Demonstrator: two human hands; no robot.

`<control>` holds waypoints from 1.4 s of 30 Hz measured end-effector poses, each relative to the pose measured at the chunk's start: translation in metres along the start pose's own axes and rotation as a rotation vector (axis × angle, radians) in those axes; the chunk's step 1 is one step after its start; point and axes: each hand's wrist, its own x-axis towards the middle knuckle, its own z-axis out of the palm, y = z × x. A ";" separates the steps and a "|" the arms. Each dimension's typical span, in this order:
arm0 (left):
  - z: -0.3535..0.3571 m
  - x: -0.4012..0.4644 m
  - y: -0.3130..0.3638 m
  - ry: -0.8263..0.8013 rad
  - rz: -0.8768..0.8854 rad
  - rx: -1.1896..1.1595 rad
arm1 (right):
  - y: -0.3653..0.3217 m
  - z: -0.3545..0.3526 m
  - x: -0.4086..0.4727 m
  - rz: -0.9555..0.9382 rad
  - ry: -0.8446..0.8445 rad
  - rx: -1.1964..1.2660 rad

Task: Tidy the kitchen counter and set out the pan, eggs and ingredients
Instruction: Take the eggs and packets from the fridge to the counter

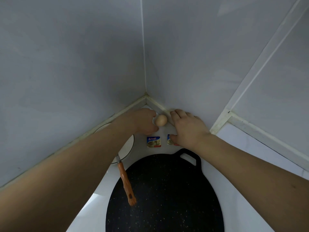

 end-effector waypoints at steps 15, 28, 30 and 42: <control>-0.004 -0.064 0.043 0.120 0.000 0.122 | -0.002 -0.029 -0.075 0.073 0.048 0.034; 0.039 -0.197 0.150 0.231 0.052 0.093 | 0.007 -0.067 -0.245 0.166 0.088 0.045; 0.048 -0.225 0.173 0.239 0.082 0.093 | 0.012 -0.074 -0.283 0.198 0.093 0.037; 0.067 -0.356 0.311 0.287 0.222 0.089 | 0.030 -0.130 -0.502 0.395 0.099 0.008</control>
